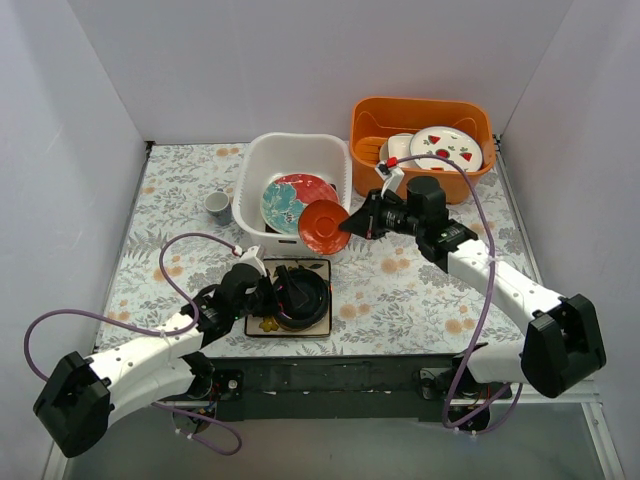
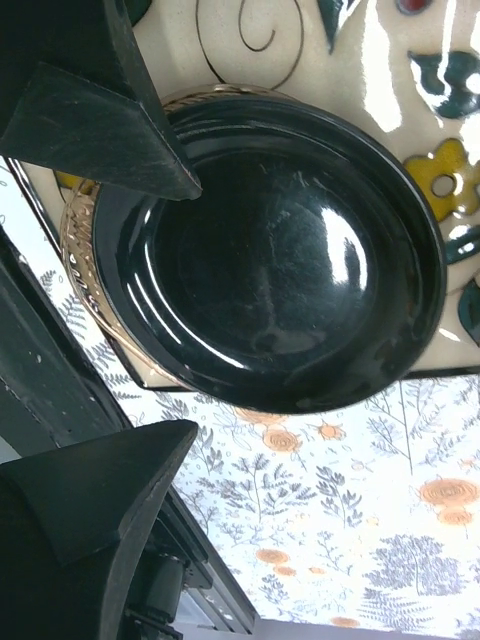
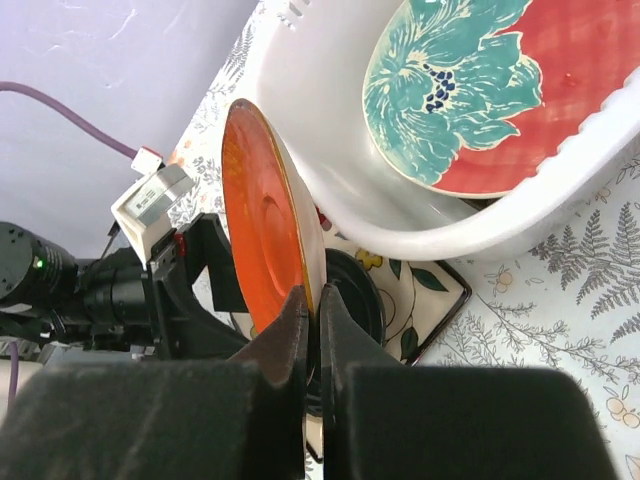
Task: Place the plates into the plastic bin on the countertop
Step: Place the plate in the plastic bin.
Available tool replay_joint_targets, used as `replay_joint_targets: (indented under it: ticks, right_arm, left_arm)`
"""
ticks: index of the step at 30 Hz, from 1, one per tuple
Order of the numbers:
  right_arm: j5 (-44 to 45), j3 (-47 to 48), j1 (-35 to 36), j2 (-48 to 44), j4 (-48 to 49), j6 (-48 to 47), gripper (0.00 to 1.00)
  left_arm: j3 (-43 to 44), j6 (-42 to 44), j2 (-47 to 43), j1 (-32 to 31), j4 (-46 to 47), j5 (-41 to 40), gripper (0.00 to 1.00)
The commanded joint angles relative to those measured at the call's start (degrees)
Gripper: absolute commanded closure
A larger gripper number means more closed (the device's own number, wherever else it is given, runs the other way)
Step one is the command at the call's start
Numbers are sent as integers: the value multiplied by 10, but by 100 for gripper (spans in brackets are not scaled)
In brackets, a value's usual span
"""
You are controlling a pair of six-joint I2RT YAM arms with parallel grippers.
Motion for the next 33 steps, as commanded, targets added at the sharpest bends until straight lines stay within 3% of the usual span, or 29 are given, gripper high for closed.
replay_joint_targets:
  ticks: [1,12,19,33]
  right_arm:
    - [-13,48,-2,34,33,-7,99]
    - [-15,145,-3,132,46,0,99]
    - [-32,256,-3,224,13,-1,99]
    - [-32,377,-5,331,-11,-18,99]
  left_arm:
    - [-12,5,-13,-3,11,-1,8]
    - [-26,27,-20,-4,32,19,6]
    - [-20,28,0,-4,52,20,5]
    - [-50,-15,-77,-5,39,-10,4]
